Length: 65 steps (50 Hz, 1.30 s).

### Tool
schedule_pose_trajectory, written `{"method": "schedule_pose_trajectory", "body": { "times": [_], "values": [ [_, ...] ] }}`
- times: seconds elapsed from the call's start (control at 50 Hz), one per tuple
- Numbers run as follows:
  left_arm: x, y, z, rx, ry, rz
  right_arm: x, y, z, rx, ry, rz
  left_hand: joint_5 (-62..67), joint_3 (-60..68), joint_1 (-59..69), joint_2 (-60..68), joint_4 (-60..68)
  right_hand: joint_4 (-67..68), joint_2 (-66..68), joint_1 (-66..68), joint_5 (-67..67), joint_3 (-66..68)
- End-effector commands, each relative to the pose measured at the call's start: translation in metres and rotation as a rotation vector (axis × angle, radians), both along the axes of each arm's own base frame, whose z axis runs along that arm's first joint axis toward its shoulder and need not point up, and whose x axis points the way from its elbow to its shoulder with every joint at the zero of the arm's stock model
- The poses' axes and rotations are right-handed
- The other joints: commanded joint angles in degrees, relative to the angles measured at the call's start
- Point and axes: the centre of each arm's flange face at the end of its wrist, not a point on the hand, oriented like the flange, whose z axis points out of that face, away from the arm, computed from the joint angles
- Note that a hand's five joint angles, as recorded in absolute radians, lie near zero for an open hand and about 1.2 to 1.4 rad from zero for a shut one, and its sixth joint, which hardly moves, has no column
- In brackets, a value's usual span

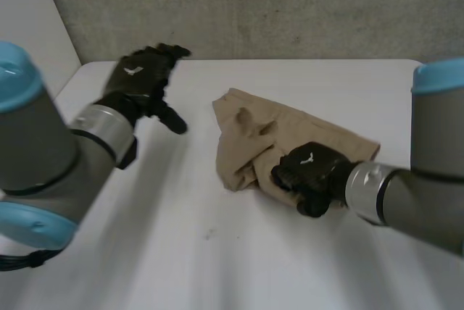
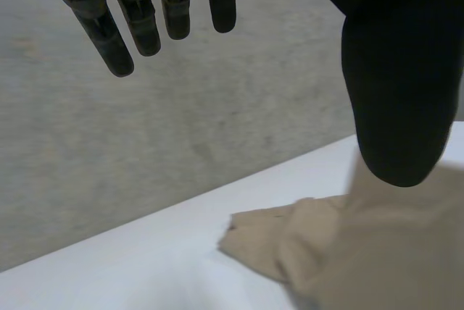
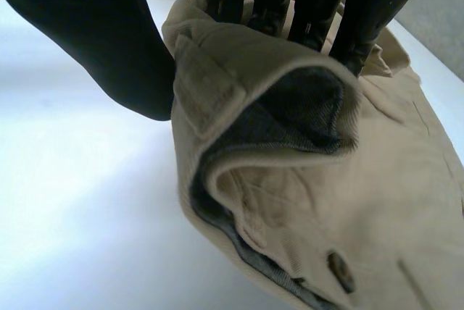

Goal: Fold the shorts.

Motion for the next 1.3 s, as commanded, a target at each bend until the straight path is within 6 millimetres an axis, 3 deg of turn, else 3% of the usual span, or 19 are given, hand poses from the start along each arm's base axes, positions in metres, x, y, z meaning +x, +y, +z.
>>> {"method": "schedule_pose_trajectory", "body": {
  "times": [0.02, 0.14, 0.18, 0.26, 0.32, 0.38, 0.44, 0.48, 0.52, 0.62, 0.7, 0.78, 0.86, 0.92, 1.0, 1.12, 1.2, 1.28, 1.3],
  "values": [
    [-0.051, 0.007, -0.033, 0.004, -0.027, -0.134, -0.002, 0.040, 0.004, -0.047, 0.036, 0.038, -2.74, -2.02, -1.49, -1.75, -1.76, 11.83, 12.31, 24.64, 14.05, 12.30],
    [-0.073, 0.008, -0.071, 0.026, -0.158, -0.247, -0.009, 0.040, 0.001, -0.116, 0.096, 0.042, -2.36, -1.64, -1.10, -1.37, -1.38, 11.83, 12.31, 24.64, 14.05, 12.30],
    [-0.073, 0.009, -0.094, 0.069, -0.250, -0.260, -0.009, 0.038, 0.000, -0.139, 0.103, 0.027, -1.52, -0.80, -0.27, -0.53, -0.55, 11.83, 12.31, 24.64, 14.05, 12.30],
    [-0.070, 0.005, -0.118, 0.119, -0.381, -0.237, -0.011, 0.035, -0.003, -0.161, 0.112, 0.006, 0.00, 0.71, 1.25, 0.98, 0.97, 11.83, 12.31, 24.64, 14.05, 12.30],
    [-0.063, -0.005, -0.124, 0.141, -0.421, -0.155, -0.011, 0.032, -0.001, -0.169, 0.109, -0.003, 2.00, 2.72, 3.25, 2.99, 2.97, 11.83, 12.31, 24.64, 14.05, 12.30],
    [-0.059, -0.007, -0.125, 0.146, -0.434, -0.122, -0.012, 0.029, 0.001, -0.178, 0.106, -0.010, 10.74, 11.45, 11.99, 11.72, 11.71, 11.83, 12.31, 24.64, 14.05, 12.30],
    [-0.057, -0.006, -0.127, 0.152, -0.444, -0.098, -0.013, 0.024, 0.004, -0.191, 0.100, -0.024, 33.56, 34.27, 34.81, 34.54, 34.53, 11.83, 12.31, 24.64, 14.05, 12.30],
    [-0.056, -0.004, -0.121, 0.145, -0.441, -0.086, -0.014, 0.018, 0.008, -0.204, 0.092, -0.040, 52.21, 52.92, 53.46, 53.19, 53.18, 11.83, 12.31, 24.64, 14.05, 12.30],
    [-0.054, -0.004, -0.109, 0.125, -0.428, -0.075, -0.015, 0.011, 0.011, -0.219, 0.084, -0.055, 58.51, 59.23, 59.76, 59.50, 59.48, 11.83, 12.31, 24.64, 14.05, 12.30],
    [-0.044, 0.004, -0.063, 0.049, -0.373, -0.049, -0.019, -0.010, 0.025, -0.281, 0.061, -0.114, 63.25, 63.96, 64.50, 64.23, 64.22, 11.83, 12.31, 24.64, 14.05, 12.30],
    [-0.035, 0.017, -0.018, -0.034, -0.312, -0.038, -0.019, -0.027, 0.052, -0.373, 0.036, -0.173, 63.08, 63.80, 64.33, 64.07, 64.05, 11.83, 12.31, 24.64, 14.05, 12.30],
    [-0.023, 0.032, 0.028, -0.124, -0.248, -0.020, -0.018, -0.043, 0.092, -0.498, -0.013, -0.239, 63.25, 63.96, 64.50, 64.23, 64.22, 11.83, 12.31, 24.64, 14.05, 12.30],
    [-0.004, 0.052, 0.084, -0.245, -0.159, 0.012, -0.022, -0.047, 0.157, -0.682, -0.112, -0.315, 63.42, 64.13, 64.67, 64.40, 64.39, 11.83, 12.31, 24.64, 14.05, 12.30],
    [0.010, 0.065, 0.116, -0.321, -0.104, 0.032, -0.025, -0.046, 0.181, -0.744, -0.144, -0.347, 63.42, 64.13, 64.67, 64.40, 64.39, 11.83, 12.31, 24.64, 14.05, 12.30],
    [0.023, 0.073, 0.140, -0.385, -0.061, 0.062, -0.029, -0.045, 0.200, -0.781, -0.162, -0.374, 63.25, 63.97, 64.50, 64.24, 64.22, 11.83, 12.31, 24.64, 14.05, 12.30],
    [0.029, 0.068, 0.141, -0.385, -0.065, 0.086, -0.028, -0.045, 0.196, -0.747, -0.142, -0.366, 62.74, 63.46, 64.00, 63.73, 63.72, 11.83, 12.31, 24.64, 14.05, 12.30],
    [0.016, 0.049, 0.109, -0.304, -0.123, 0.071, -0.017, -0.062, 0.163, -0.658, -0.096, -0.348, 60.06, 60.78, 61.31, 61.05, 61.03, 11.83, 12.31, 24.64, 14.05, 12.30],
    [0.001, 0.025, 0.065, -0.198, -0.198, 0.055, -0.011, -0.074, 0.134, -0.578, -0.057, -0.345, 59.21, 59.93, 60.46, 60.20, 60.18, 11.83, 12.31, 24.64, 14.05, 12.30],
    [-0.004, 0.017, 0.045, -0.154, -0.228, 0.047, -0.010, -0.078, 0.122, -0.553, -0.041, -0.340, 59.71, 60.43, 60.96, 60.70, 60.68, 11.83, 12.31, 24.64, 14.05, 12.30]
  ]
}}
